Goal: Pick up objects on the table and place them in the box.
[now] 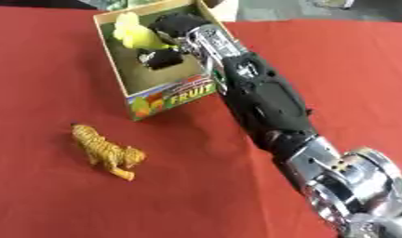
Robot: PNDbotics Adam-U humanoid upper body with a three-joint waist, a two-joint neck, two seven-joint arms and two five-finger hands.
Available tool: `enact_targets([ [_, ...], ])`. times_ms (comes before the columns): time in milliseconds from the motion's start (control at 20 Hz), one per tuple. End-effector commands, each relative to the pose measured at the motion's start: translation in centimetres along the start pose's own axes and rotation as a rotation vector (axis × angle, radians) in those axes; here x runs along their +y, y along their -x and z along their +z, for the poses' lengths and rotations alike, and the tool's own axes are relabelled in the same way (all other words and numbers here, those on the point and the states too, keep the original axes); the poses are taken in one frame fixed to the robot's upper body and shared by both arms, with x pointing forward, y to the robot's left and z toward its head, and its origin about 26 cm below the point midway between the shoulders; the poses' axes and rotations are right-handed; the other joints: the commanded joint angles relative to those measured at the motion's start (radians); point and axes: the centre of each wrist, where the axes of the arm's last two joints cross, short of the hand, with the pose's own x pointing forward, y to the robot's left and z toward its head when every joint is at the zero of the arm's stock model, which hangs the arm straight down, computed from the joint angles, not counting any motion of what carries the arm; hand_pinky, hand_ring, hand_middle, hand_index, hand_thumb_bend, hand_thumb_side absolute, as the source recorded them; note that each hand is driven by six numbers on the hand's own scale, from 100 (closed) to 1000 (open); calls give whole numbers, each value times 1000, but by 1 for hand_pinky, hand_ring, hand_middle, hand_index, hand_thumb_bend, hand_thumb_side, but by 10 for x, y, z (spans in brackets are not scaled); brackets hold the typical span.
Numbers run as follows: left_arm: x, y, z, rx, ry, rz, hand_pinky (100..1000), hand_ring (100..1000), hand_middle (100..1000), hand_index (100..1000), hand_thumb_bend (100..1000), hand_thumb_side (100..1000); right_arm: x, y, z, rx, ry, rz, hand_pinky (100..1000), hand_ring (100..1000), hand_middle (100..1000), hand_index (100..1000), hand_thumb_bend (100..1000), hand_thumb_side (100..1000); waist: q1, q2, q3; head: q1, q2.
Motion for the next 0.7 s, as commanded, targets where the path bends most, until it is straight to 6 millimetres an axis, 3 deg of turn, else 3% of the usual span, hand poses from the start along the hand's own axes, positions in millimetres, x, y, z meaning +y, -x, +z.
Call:
enact_targets([
  [50, 0, -6, -7, -34, 8, 6, 450, 502, 566, 710, 100, 972, -14, 0, 0, 18, 26, 27, 839, 936, 855, 958, 334, 925, 6, -20, 3, -3, -10],
  [400, 0, -6, -7, -32, 7, 8, 451, 502, 566, 710, 100, 970, -11, -3, -2, 15, 13, 37, 875, 964, 900, 1000, 536, 1000, 7, -21, 8, -7, -13],
  [650, 0, -6, -7, -29, 7, 8, 451, 502, 566, 710, 100, 970, -13, -5, -1, 20, 45, 0, 879, 953, 897, 1000, 522, 1000, 10, -24, 10, -8, -11],
  [700, 1, -6, -7, -28, 7, 8, 451, 502, 566, 710, 100, 970, -15, -4, -1, 16, 57, -8, 882, 950, 892, 1000, 484, 1000, 11, -25, 9, -7, -10],
])
